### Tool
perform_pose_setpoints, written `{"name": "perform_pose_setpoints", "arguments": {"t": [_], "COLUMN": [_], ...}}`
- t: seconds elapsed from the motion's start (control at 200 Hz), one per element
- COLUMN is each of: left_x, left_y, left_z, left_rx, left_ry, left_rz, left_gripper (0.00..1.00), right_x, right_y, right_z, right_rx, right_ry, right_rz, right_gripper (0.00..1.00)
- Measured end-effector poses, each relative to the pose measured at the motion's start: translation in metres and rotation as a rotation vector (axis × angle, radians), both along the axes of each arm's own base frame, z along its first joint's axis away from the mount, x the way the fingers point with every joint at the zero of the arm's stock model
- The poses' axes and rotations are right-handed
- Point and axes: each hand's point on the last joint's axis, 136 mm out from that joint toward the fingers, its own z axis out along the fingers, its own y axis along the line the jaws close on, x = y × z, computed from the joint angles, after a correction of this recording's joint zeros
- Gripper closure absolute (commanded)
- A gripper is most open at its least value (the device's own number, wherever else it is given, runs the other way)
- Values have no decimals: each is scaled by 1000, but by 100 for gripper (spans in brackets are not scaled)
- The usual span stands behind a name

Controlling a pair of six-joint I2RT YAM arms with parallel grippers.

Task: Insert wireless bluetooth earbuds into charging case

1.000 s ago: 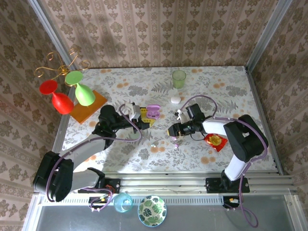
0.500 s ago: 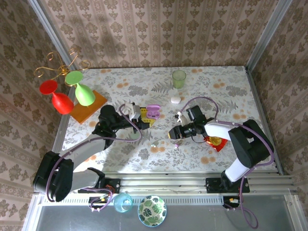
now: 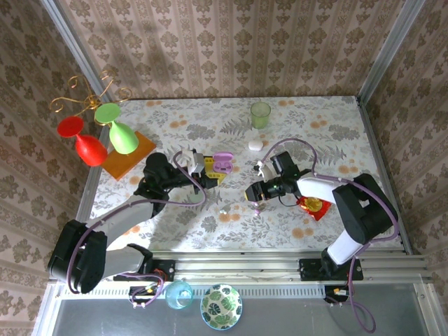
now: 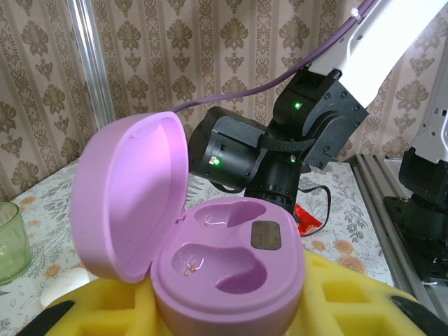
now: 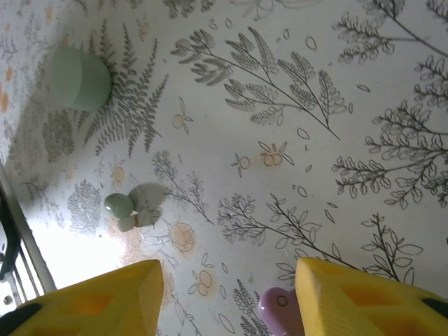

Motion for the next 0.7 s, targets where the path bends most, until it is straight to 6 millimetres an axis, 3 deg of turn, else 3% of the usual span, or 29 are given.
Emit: {"name": "perform_pose_setpoints", "arguments": {"t": [0.27,0.7], "left_x": [0,1], "left_y": [0,-1], "left_z": [0,-1], "left_rx": [0,-2], "left_ry": [1,-3], "left_rz": [0,0], "left_gripper": [75,75], "right_x": [-13,-21], "right_y": [-8,-10], "right_z": [-17,-19], "right_rx": [-36,-41], "right_ry": [42,41], "right_rz": [-1,12], "right_gripper": [51,64]}}
